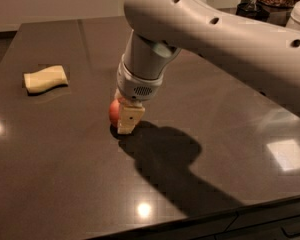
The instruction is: Move apple near sponge
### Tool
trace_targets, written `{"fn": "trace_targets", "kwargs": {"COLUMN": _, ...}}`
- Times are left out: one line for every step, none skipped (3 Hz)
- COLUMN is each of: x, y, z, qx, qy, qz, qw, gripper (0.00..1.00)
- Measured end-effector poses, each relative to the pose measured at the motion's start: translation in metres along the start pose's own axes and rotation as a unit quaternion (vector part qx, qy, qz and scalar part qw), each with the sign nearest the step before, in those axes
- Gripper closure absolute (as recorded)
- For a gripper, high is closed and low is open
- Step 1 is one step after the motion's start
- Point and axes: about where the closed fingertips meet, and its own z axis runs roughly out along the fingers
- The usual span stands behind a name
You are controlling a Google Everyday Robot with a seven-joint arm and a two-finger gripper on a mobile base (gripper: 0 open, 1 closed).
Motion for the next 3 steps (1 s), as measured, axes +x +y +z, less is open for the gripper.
{"fn": "trace_targets", "kwargs": {"x": -0.013, "y": -0.014, "z": -0.014, "qx": 0.002, "qy": -0.012, "qz": 0.010, "qw": 0.9999, "gripper": 0.87}}
{"fn": "trace_targets", "kwargs": {"x": -0.048, "y": -0.043, "z": -0.029, "qx": 0.015, "qy": -0.033, "qz": 0.014, "qw": 0.9992, "gripper": 1.00}}
{"fn": "trace_targets", "kwargs": {"x": -0.092, "y": -0.071, "z": -0.021, "qx": 0.032, "qy": -0.041, "qz": 0.003, "qw": 0.9986, "gripper": 1.00}}
